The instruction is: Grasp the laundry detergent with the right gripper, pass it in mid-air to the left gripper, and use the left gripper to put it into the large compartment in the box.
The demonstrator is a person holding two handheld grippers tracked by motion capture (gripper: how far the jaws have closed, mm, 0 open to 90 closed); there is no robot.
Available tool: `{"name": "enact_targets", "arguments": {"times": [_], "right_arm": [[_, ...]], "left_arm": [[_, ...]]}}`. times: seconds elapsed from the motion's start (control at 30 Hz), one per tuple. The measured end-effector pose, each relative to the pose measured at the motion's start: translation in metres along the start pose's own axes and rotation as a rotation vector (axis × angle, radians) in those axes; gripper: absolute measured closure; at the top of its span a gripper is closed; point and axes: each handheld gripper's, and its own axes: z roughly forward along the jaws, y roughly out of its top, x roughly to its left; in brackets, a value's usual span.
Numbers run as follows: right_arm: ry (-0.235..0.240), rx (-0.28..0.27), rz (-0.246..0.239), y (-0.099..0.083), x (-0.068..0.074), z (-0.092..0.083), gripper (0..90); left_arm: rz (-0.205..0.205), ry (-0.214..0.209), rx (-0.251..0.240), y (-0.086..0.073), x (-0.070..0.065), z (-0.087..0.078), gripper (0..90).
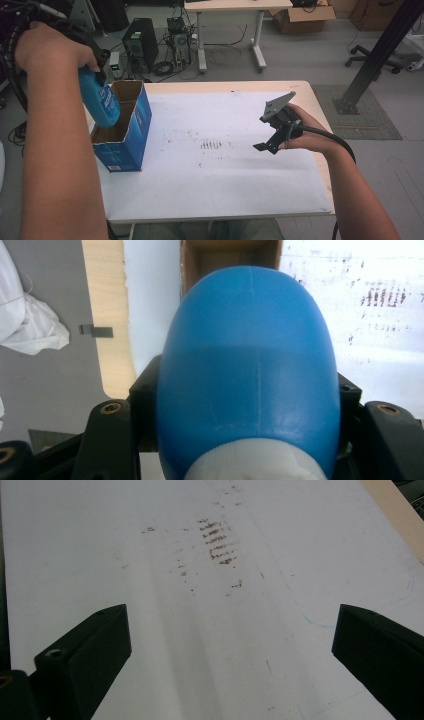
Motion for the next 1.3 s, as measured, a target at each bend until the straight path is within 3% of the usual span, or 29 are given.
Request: {"name": "enact_targets", "arguments": {"times": [0.5, 1.3], "right_arm": [[0.014, 0.007, 0.007, -0.002, 0.001, 0.005, 2.6], [0.023, 0.009, 0.014, -0.002, 0.0, 0.006, 2.5]], "left_arm": [[0.021, -0.023, 0.015, 0.008, 0.007, 0.045, 38.8], [0.045, -0.037, 0.062, 0.017, 0.0, 0.111, 38.8]]}}
